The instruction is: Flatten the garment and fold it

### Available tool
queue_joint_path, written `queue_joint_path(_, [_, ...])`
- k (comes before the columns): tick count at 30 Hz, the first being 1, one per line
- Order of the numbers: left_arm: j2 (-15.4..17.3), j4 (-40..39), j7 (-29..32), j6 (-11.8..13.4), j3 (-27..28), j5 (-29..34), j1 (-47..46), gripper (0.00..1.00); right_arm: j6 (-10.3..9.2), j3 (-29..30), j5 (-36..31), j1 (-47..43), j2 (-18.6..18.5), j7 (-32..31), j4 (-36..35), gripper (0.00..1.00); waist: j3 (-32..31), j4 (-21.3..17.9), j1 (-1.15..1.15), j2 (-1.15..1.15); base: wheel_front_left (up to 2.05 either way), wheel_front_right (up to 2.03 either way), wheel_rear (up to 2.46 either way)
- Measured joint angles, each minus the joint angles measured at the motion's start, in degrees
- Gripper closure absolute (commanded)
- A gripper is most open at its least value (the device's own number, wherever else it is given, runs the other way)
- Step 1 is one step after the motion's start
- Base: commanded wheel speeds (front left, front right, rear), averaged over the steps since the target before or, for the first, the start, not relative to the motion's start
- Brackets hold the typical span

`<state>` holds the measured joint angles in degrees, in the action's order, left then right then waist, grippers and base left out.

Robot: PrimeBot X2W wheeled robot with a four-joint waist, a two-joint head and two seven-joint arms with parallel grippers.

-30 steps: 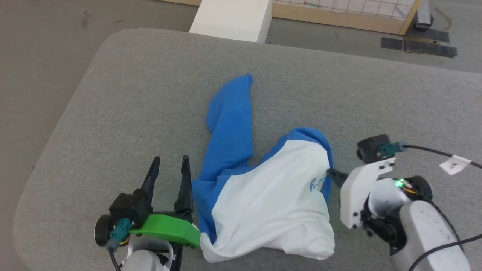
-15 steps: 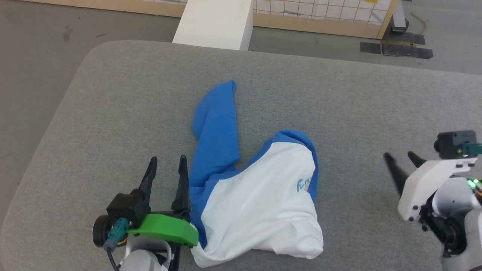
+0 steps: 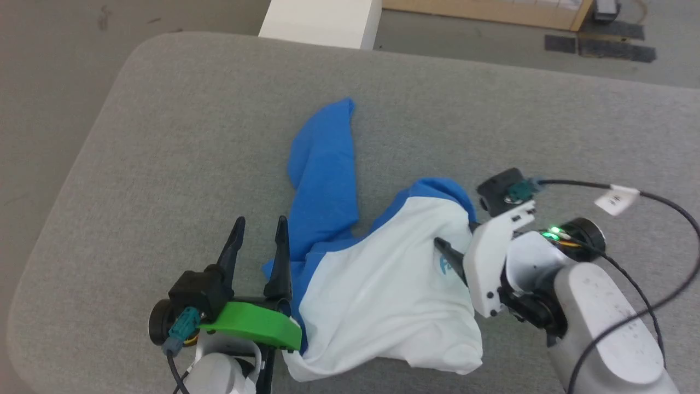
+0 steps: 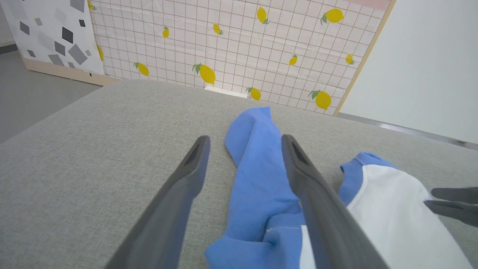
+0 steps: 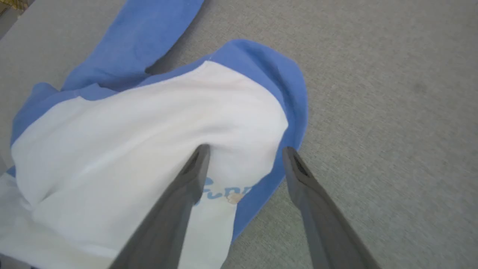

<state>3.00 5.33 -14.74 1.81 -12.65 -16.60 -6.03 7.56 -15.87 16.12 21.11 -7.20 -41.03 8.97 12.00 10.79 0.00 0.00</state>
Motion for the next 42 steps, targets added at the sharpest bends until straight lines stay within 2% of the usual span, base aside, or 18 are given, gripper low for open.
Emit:
queue_joint_path(8, [0.0, 0.0, 0.0, 0.8, -1.1, -1.1, -0.5, 0.0, 0.0, -4.8, 1.4, 4.4, -0.8, -4.2, 5.4, 0.0, 3.5, 2.1, 0.0, 0.0, 0.0, 0.0, 0.0])
queue_joint_path(9, [0.0, 0.1, 0.0, 0.8, -1.1, -1.1, -0.5, 0.0, -0.01, -5.3, 1.9, 4.6, -1.0, -4.3, 5.5, 0.54, 3.8, 2.3, 0.0, 0.0, 0.0, 0.0, 0.0])
queue_joint_path(10, [0.0, 0.1, 0.0, 0.8, -1.2, -1.1, -0.5, 0.0, 0.0, -5.7, 2.3, 4.7, -1.2, -4.3, 5.5, 0.91, 4.0, 2.4, 0.0, 0.0, 0.0, 0.0, 0.0])
queue_joint_path(11, [0.0, 0.1, 0.0, 0.8, -1.2, -1.2, -0.6, 0.0, 0.0, -6.2, 2.9, 4.8, -1.4, -3.9, 5.4, 1.0, 4.2, 2.5, 0.0, 0.0, 0.0, 0.0, 0.0])
queue_joint_path(17, [0.0, 0.8, 0.0, 0.8, -1.2, -1.6, -1.5, 0.0, 0.01, -5.8, 4.6, 4.7, -2.2, 1.9, 4.8, 1.0, 3.7, 2.1, 0.0, 0.0, 0.0, 0.0, 0.0])
queue_joint_path(21, [0.0, 1.2, 0.0, 0.8, -0.8, -1.6, -1.4, 0.0, 0.01, -0.2, 4.7, 3.2, -3.6, 5.3, 1.3, 1.0, 1.8, 1.3, 0.0, 0.0, 0.0, 0.0, 0.0])
queue_joint_path(24, [0.0, 1.3, 0.0, 0.7, -0.3, -1.6, -0.9, 0.0, 0.01, 6.2, 3.0, 0.3, -5.9, 5.7, -2.8, 1.0, 0.4, 0.6, 0.0, 0.0, 0.0, 0.0, 0.0])
queue_joint_path(27, [0.0, 1.3, 0.0, 0.4, 0.2, -1.5, -0.4, 0.0, 0.01, 14.7, -1.9, -3.7, -9.3, 3.2, -7.2, 1.0, -1.0, -0.4, 0.0, 0.0, 0.0, 0.0, 0.0])
queue_joint_path(30, [0.0, 1.4, 0.0, 0.1, 0.4, -1.5, 0.0, 0.0, 0.01, 22.3, -6.4, -8.3, -10.5, -1.4, -9.6, 1.0, -1.9, -1.4, 0.0, 0.0, 0.0, 0.0, 0.0])
queue_joint_path(34, [0.0, 1.7, 0.0, -0.3, 0.4, -1.5, 0.2, 0.0, 0.01, 27.7, -8.5, -15.1, -8.7, -7.9, -9.4, 1.0, -2.7, -2.2, 0.0, 0.0, 0.0, 0.0, 0.0])
queue_joint_path(36, [0.0, 1.8, 0.0, -0.3, 0.4, -1.5, 0.3, 0.0, 0.0, 29.1, -8.3, -17.8, -6.0, -9.6, -8.7, 1.0, -3.0, -2.5, 0.0, 0.0, 0.0, 0.0, 0.0])
queue_joint_path(37, [0.0, 1.8, 0.0, -0.3, 0.6, -1.5, 0.4, 0.0, -0.01, 29.6, -8.2, -18.3, -4.6, -9.4, -8.7, 0.93, -3.1, -2.7, 0.0, 0.0, 0.0, 0.0, 0.0])
queue_joint_path(38, [0.0, 1.9, 0.0, -0.3, 0.6, -1.5, 0.4, 0.0, -0.01, 30.0, -7.9, -18.3, -3.4, -9.0, -8.7, 0.0, -3.2, -2.8, 0.0, 0.0, 0.0, 0.0, 0.0])
queue_joint_path(42, [0.0, 2.2, 0.0, -0.3, 1.1, -0.8, 1.1, 0.0, -0.01, 33.1, -5.5, -17.9, 1.3, -3.2, -9.6, 0.0, -3.6, -3.6, 0.0, 0.0, 0.0, 0.0, 0.0])
